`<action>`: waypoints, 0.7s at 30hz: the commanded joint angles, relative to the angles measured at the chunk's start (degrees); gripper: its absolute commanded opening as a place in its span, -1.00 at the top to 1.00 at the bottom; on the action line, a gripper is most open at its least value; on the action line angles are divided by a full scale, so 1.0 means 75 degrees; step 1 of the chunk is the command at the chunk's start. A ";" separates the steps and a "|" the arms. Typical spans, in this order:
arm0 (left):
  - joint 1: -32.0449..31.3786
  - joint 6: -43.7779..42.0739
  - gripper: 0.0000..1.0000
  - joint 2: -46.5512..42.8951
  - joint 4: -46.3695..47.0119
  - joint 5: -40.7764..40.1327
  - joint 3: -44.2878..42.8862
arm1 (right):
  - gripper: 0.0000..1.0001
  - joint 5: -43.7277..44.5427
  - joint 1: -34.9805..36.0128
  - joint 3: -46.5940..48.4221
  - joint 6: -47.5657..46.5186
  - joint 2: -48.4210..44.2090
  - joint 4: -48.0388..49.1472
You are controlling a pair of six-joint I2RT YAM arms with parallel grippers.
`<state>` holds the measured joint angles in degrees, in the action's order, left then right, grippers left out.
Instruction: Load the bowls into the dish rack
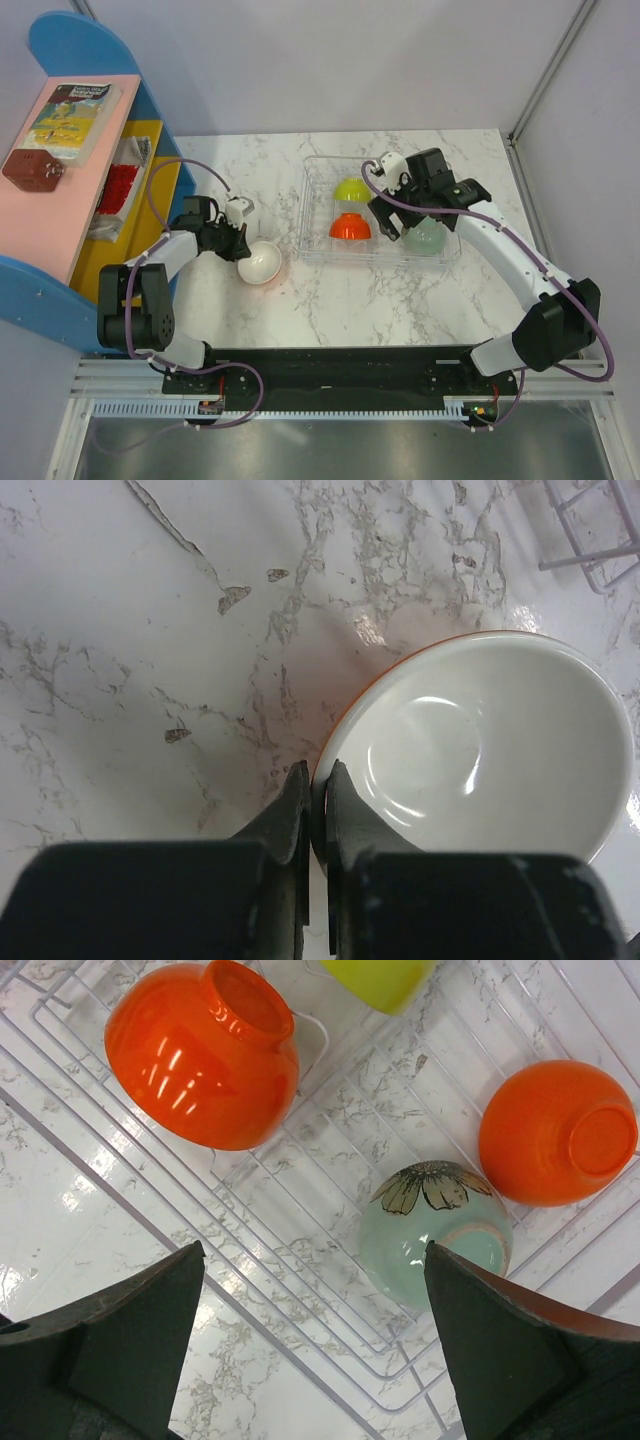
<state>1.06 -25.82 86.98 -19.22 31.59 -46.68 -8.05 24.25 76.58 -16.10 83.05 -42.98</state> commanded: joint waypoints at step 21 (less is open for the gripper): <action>-0.2519 -0.0365 0.96 -0.1438 -0.1597 0.1928 -0.3326 | -0.96 -0.7815 -0.0584 0.0792 0.1267 0.1361 0.0164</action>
<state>-14.41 -26.81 75.35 -27.53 42.83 -67.05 -50.04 21.87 77.17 -8.60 92.20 -42.02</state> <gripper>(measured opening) 0.056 0.982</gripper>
